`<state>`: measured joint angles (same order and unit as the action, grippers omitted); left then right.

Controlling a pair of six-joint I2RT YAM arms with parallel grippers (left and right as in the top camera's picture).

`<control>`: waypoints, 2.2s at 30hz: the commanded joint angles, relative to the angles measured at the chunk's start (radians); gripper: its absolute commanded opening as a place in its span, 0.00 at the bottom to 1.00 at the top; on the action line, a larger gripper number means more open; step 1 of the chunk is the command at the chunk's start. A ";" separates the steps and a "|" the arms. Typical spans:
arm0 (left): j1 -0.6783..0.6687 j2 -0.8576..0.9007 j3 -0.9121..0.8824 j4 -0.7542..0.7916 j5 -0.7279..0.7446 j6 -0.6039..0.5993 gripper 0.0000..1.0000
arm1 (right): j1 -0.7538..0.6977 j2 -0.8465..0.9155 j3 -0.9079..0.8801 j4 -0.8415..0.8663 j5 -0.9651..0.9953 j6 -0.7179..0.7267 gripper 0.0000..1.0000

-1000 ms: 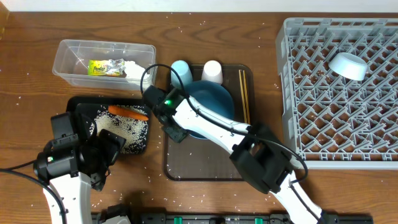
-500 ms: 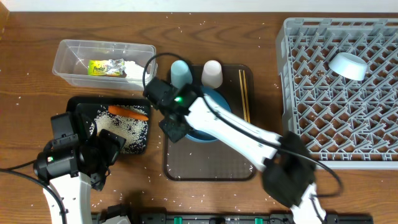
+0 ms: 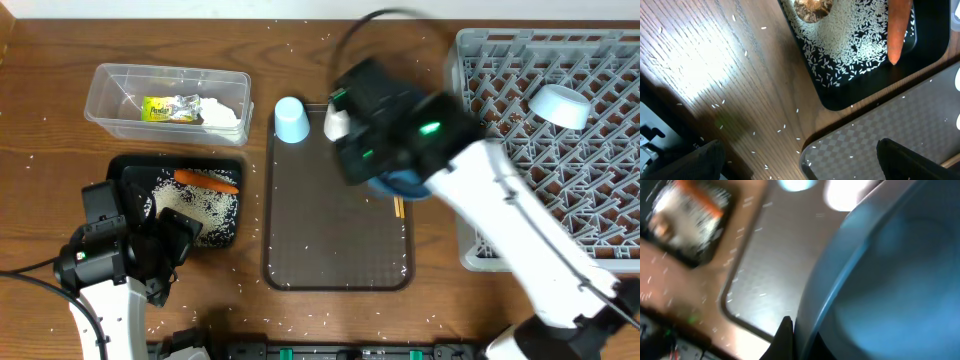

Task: Sort waste into correct bins and load items into the dishwasher rack
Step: 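Grasp the teal plate rim with the right gripper and lift it, then carry the teal plate right and lower it into the dish rack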

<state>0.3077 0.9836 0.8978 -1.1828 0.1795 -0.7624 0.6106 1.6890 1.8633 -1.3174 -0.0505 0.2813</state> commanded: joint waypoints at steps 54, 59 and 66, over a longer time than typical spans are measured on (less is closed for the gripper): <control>0.005 -0.005 0.003 -0.006 -0.013 0.006 0.98 | -1.101 -0.100 -0.475 0.128 -1.281 -0.689 0.01; 0.005 -0.005 0.003 -0.006 -0.013 0.006 0.98 | -1.090 -0.099 -0.475 0.133 -1.194 -0.698 0.01; 0.005 -0.005 0.003 -0.006 -0.013 0.006 0.98 | -1.090 -0.099 -0.475 0.164 -1.063 -0.602 0.01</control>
<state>0.3077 0.9836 0.8978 -1.1828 0.1795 -0.7624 -0.4850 1.6032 1.3918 -1.1633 -1.1706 -0.3656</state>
